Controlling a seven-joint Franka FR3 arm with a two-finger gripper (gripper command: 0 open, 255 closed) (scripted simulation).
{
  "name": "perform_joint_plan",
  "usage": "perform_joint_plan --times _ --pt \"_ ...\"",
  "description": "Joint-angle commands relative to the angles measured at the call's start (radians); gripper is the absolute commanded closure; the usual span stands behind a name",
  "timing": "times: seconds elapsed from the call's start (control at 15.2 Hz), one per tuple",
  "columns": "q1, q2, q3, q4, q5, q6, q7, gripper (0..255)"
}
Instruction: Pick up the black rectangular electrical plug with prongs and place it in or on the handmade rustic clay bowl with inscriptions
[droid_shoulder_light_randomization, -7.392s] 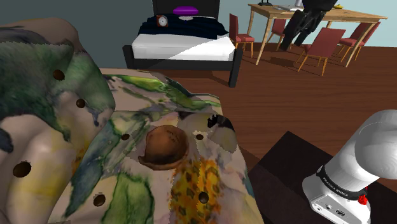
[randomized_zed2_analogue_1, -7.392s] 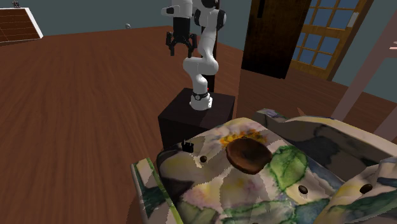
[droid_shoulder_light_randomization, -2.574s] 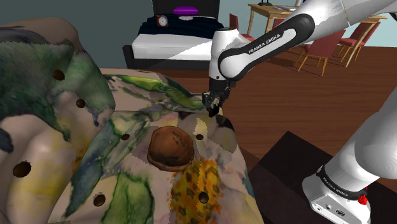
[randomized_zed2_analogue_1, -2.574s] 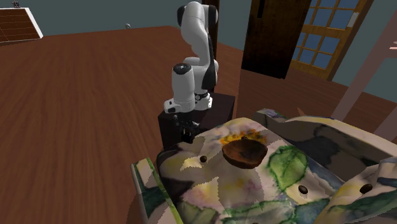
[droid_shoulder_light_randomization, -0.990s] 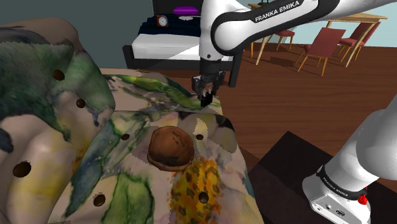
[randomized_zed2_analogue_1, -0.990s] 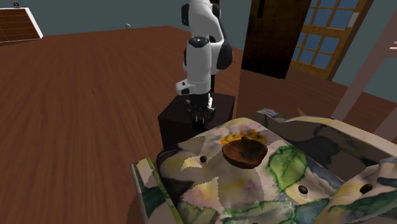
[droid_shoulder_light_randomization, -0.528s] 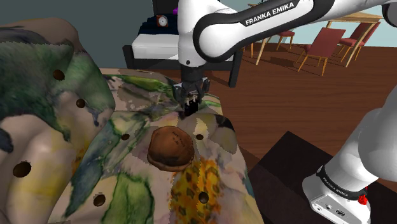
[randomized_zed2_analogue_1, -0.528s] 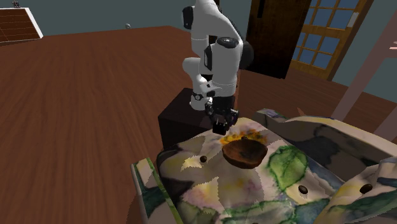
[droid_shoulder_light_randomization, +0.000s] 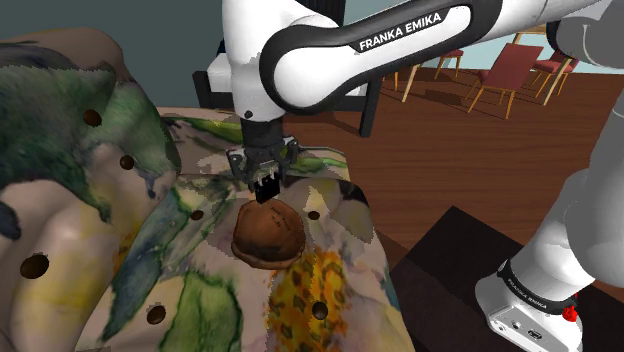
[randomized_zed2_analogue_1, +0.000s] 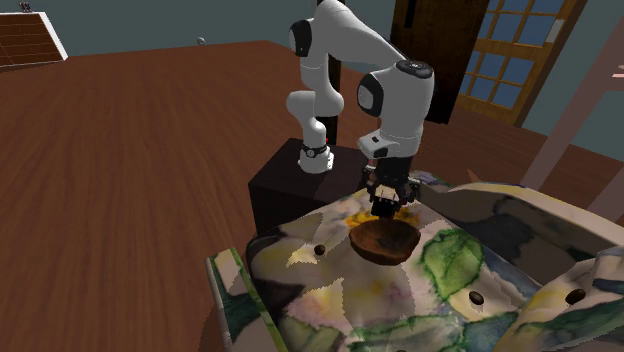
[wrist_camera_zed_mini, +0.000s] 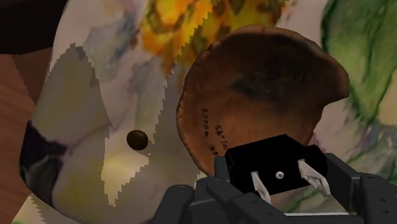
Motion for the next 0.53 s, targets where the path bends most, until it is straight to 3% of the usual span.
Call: perform_joint_plan --times 0.0,0.46 --pt "0.041 0.056 0.011 0.078 -0.027 -0.028 0.054 255" --pt "0.043 0.082 0.004 0.017 -0.041 0.057 0.063 255"
